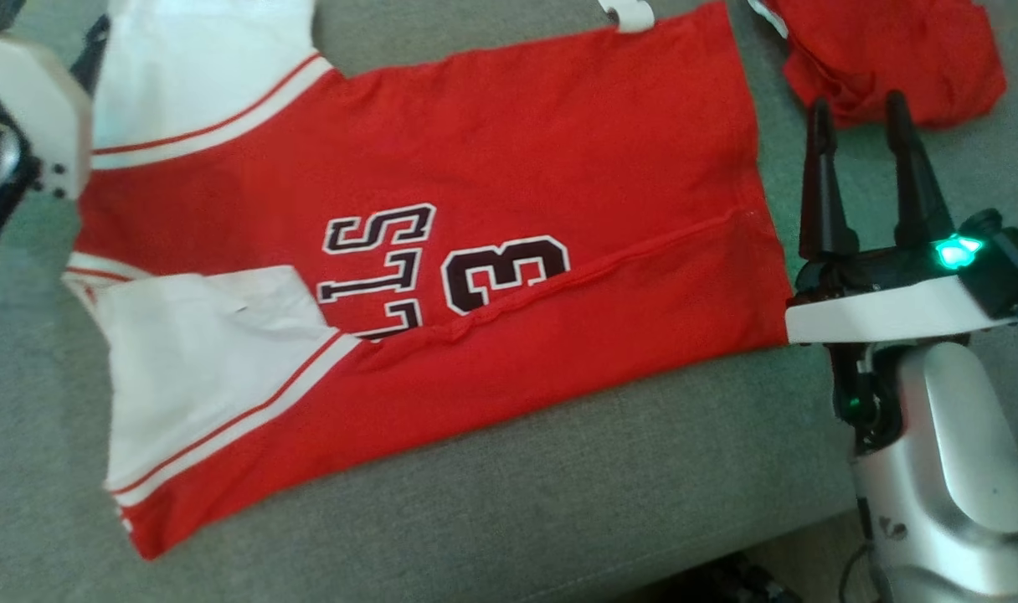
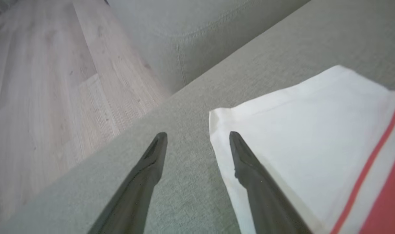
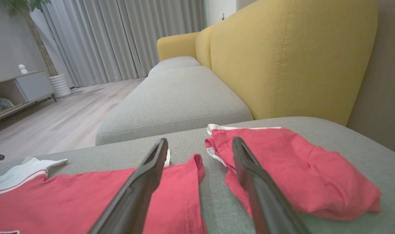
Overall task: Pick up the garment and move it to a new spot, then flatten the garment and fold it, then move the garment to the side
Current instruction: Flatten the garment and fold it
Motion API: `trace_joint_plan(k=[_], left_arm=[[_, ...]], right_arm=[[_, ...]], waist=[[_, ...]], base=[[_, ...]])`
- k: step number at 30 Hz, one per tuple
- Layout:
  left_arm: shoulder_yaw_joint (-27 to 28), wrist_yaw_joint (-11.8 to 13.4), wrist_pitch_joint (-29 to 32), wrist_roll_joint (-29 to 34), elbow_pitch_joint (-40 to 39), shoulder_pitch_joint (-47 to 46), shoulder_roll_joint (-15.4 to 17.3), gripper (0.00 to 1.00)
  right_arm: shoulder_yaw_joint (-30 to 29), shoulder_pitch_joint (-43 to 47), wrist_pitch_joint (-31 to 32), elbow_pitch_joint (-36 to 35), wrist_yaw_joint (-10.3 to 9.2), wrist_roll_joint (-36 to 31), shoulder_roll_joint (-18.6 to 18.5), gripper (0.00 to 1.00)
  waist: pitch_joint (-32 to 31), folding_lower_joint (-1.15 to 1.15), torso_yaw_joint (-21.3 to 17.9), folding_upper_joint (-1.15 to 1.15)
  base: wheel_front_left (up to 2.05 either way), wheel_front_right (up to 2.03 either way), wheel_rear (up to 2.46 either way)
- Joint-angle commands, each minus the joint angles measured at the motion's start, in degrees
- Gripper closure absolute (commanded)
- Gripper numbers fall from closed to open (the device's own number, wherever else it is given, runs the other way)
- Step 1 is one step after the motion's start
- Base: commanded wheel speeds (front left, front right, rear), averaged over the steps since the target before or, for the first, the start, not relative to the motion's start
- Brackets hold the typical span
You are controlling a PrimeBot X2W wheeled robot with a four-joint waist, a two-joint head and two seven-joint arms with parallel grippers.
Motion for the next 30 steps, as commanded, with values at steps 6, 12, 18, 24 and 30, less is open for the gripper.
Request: trace_joint_plan(k=[6, 12, 18, 24, 30], left_arm=[[-2.6, 0.1, 1.7, -6.8, 1.3, -5.8, 6.4, 0.00], [-5.4, 0.1, 2.0, -11.4, 2.9, -7.5, 6.5, 0.00], [-7.9, 0.1, 3.7, -13.6, 4.4, -8.4, 6.8, 0.00], [-11.0, 0.1, 5.8, -17.5, 4.3, -8.4, 7.0, 1.00], [-12.8, 0.1, 1.7, -19.7, 4.0, -8.7, 6.1, 1.00]], right_arm=[[2.5, -0.6, -1.3, -1.7, -0.04, 1.7, -0.3, 0.00], [3.4, -0.3, -2.1, -0.7, -0.04, 3.0, -0.3, 0.00], [4.2, -0.5, -2.5, -0.3, -0.04, 3.6, -0.3, 0.00], [3.9, -0.9, -2.7, 0.1, -0.04, 3.4, -0.3, 0.00], [2.6, -1.2, -2.4, 1.3, -0.04, 1.2, -0.3, 0.00]], waist=[[2.7, -0.01, -3.1, 0.00], [3.4, -0.01, -4.3, 0.00], [3.8, -0.01, -5.2, 0.00], [3.9, -0.01, -5.8, 0.00], [2.3, -0.01, -3.9, 0.00]], base=[[0.00, 0.00, 0.00], [0.00, 0.00, 0.00], [0.00, 0.00, 0.00], [0.00, 0.00, 0.00], [0.00, 0.00, 0.00]])
